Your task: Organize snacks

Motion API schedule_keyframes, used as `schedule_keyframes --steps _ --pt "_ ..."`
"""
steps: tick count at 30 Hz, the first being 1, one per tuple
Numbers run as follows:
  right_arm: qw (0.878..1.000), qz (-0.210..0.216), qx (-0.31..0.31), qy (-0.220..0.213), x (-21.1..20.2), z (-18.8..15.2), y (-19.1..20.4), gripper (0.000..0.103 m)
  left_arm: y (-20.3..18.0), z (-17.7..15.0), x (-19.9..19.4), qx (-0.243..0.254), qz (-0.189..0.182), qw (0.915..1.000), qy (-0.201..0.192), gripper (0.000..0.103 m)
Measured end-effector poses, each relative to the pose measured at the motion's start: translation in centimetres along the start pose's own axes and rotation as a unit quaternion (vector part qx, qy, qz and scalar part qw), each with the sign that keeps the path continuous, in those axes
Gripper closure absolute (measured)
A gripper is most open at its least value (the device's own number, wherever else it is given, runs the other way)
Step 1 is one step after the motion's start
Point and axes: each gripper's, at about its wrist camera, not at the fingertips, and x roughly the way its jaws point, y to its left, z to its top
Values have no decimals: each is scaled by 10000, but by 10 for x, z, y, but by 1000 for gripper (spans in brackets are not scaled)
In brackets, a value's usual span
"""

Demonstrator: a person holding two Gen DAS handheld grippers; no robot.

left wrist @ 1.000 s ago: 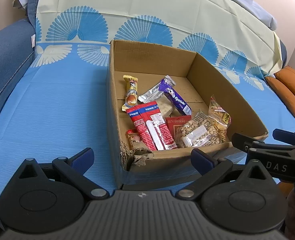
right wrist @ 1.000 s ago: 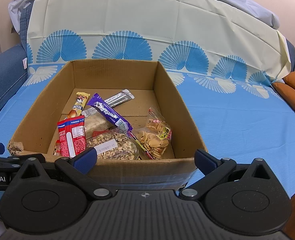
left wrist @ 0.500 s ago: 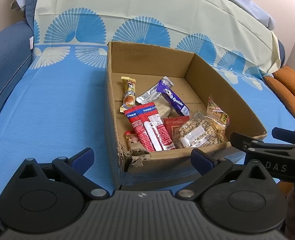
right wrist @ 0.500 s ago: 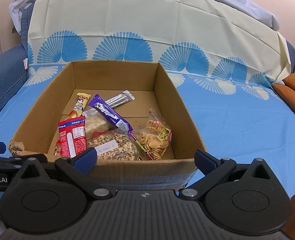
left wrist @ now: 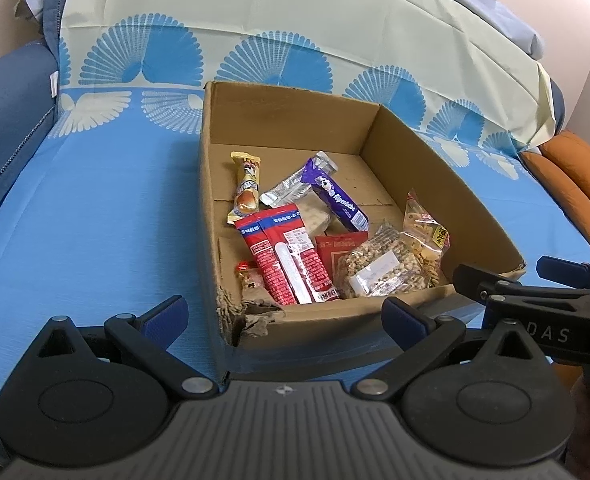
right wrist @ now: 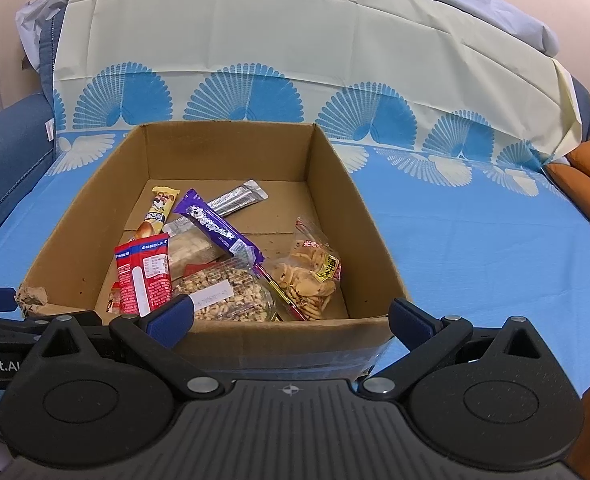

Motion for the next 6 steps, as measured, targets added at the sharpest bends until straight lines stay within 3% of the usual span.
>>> schedule_keyframes --steps 6 --pt "10000 69 44 -30 0 1 -8 1 -6 1 -1 154 -158 9997 -139 0"
